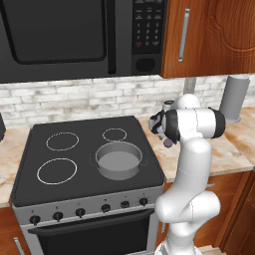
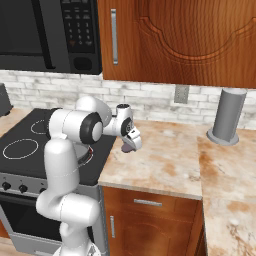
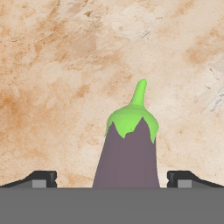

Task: Turn on the burner for the pot on the stove. Wait thirty seconds for the pot to heat up. Then add the eggplant to the pot.

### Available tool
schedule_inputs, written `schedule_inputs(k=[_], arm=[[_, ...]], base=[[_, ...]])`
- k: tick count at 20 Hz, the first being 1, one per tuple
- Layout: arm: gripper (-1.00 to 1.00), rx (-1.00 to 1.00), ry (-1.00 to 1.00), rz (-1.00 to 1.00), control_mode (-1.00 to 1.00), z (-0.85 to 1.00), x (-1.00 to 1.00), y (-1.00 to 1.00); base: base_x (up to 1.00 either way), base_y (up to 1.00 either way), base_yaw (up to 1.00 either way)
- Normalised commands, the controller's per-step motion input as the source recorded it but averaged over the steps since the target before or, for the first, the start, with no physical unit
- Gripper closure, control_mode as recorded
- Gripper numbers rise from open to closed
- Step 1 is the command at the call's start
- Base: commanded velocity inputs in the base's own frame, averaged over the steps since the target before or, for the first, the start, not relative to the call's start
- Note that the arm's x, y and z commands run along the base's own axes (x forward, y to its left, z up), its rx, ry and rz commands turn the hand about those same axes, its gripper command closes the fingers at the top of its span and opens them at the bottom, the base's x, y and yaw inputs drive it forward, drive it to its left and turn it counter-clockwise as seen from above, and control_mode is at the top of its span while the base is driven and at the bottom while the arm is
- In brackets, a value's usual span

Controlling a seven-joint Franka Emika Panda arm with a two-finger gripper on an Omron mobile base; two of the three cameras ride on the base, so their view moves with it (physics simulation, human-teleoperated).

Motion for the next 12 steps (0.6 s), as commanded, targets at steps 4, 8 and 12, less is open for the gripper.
schedule_inputs(k=[4, 8, 12], arm=[[-1.0, 0.0, 0.0, 0.0, -1.0, 0.0, 0.0, 0.0], [-1.0, 0.0, 0.0, 0.0, -1.0, 0.0, 0.0, 0.0], [-1.0, 0.0, 0.0, 0.0, -1.0, 0.0, 0.0, 0.0]], base=[[0.0, 0.0, 0.0], [0.0, 0.0, 0.0], [0.0, 0.0, 0.0]])
